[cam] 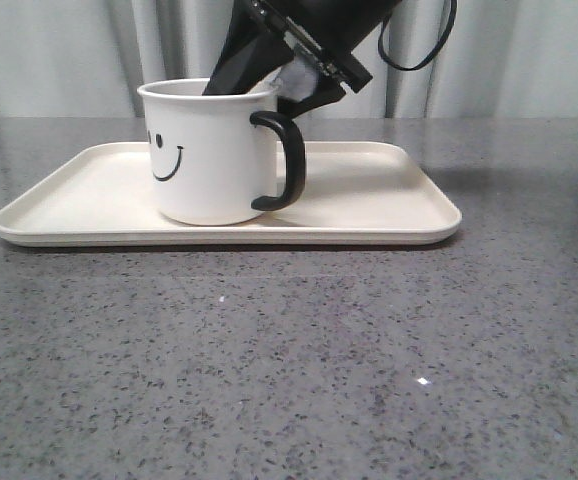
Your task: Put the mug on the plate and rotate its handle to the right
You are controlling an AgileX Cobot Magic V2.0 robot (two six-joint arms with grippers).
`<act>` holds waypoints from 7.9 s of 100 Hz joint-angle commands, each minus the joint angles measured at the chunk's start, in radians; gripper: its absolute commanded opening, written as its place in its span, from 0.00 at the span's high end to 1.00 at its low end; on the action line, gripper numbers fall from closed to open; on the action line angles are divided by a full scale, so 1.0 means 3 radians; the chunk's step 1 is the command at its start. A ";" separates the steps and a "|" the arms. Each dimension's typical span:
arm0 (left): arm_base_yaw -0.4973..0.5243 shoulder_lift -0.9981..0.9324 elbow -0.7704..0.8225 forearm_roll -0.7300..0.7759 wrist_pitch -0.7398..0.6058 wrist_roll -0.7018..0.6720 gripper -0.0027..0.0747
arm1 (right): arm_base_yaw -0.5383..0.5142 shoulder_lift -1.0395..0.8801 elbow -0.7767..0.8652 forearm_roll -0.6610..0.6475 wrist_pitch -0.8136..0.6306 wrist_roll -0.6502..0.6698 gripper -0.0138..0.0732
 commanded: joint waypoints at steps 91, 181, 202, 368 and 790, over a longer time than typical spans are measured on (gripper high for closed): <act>-0.0023 -0.0026 -0.0063 0.0061 -0.0087 -0.0037 0.99 | -0.0076 -0.0196 -0.2185 -0.0788 0.0945 -0.0279 0.97; -0.0023 -0.0026 -0.0063 0.0047 -0.0087 -0.0037 0.99 | 0.0069 0.0054 -0.1586 -0.0834 0.1047 -0.1028 0.97; -0.0023 -0.0026 -0.0063 0.0042 -0.0087 -0.0037 0.99 | 0.0158 0.0145 -0.1586 -0.0845 0.1047 -0.1046 0.97; -0.0023 -0.0026 0.0091 0.0042 -0.0087 -0.0037 0.99 | 0.0172 0.0376 -0.1586 -0.0876 0.1047 -0.1043 0.78; -0.0023 0.0031 0.0091 0.0201 -0.0274 -0.0037 0.99 | -0.1859 -0.4804 0.2794 -0.1438 -0.0971 0.0467 0.98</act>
